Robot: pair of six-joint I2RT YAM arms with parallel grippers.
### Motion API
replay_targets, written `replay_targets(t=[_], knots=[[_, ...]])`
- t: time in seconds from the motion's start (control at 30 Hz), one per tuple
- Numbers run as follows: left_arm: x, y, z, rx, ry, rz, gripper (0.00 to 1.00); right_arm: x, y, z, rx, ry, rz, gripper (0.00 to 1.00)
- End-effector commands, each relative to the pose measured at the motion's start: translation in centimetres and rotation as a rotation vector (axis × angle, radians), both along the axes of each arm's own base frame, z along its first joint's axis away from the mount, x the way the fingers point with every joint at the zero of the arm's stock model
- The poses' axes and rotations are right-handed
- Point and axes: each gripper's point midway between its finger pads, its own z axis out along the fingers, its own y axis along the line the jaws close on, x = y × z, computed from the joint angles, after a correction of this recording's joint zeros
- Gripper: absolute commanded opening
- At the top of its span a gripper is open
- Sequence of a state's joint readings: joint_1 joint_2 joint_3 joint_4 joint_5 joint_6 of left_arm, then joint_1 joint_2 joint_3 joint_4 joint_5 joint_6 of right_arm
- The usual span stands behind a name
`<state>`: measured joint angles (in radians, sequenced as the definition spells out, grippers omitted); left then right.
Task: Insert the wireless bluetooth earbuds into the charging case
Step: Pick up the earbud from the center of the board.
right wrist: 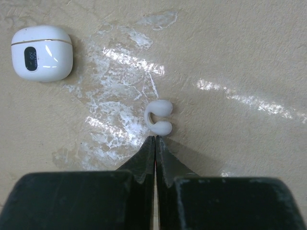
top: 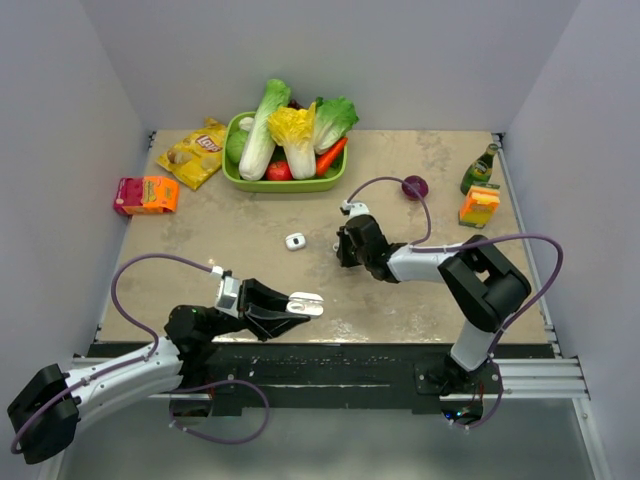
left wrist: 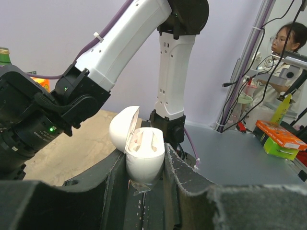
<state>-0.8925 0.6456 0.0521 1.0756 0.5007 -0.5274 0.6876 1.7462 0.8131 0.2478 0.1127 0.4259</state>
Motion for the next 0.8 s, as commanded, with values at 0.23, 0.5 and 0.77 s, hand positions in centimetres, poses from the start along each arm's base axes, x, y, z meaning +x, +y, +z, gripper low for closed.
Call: replay_targets(t=[0.23,0.5,0.77], knots=[[-0.4,0.3,0.1,-0.022,-0.034,-0.001,0.0,0.8,-0.8,4.8,0.023,-0.115,-0.02,0.16],[-0.5,0.2,-0.2,-0.021,-0.028,-0.009,0.0,1.2,1.1,5.8,0.018,-0.108,0.08,0.28],[-0.6,0.2,-0.3,-0.02,-0.026,-0.011,0.0,1.3,2.5,4.8,0.006,-0.088,0.138,0.35]])
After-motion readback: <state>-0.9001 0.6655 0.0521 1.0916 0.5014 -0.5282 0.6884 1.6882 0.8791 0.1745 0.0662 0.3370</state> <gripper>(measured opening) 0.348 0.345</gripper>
